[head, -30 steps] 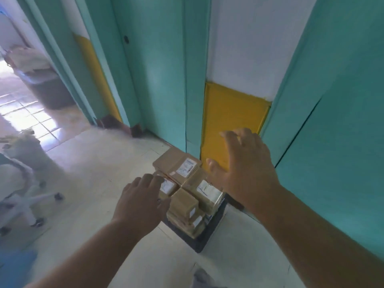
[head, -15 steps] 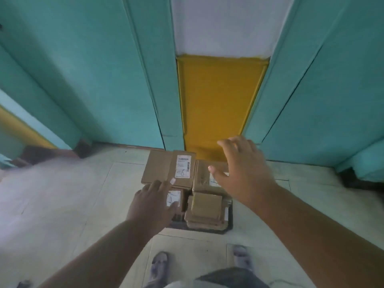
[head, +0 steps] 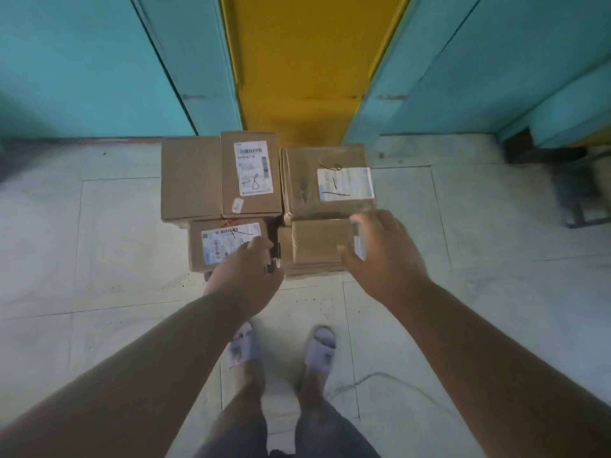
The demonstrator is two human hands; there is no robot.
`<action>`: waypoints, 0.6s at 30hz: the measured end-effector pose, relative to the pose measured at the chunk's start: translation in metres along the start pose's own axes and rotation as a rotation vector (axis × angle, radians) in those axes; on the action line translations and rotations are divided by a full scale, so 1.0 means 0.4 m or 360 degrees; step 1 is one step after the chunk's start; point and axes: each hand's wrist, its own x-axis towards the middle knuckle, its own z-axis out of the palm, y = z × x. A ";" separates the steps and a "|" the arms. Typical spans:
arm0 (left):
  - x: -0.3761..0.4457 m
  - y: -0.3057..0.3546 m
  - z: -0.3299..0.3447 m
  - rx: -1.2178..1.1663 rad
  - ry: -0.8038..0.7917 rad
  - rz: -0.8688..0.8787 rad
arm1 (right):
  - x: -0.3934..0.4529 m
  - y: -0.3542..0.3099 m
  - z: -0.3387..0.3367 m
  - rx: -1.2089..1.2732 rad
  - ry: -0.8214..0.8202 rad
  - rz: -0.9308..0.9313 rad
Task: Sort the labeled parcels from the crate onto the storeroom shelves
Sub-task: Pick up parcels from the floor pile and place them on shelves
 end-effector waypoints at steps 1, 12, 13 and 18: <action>0.027 -0.002 0.030 -0.0053 -0.0038 -0.0011 | 0.020 0.029 0.037 0.0045 -0.0039 0.0046; 0.145 0.016 0.178 -0.1212 0.0106 -0.0444 | 0.085 0.125 0.197 0.0582 -0.0129 0.0213; 0.133 0.019 0.167 -0.1321 0.0135 -0.0500 | 0.076 0.125 0.184 0.0691 -0.0096 0.0242; 0.025 0.060 0.071 -0.1271 0.0315 -0.0569 | 0.009 0.105 0.050 0.1059 -0.0149 0.0191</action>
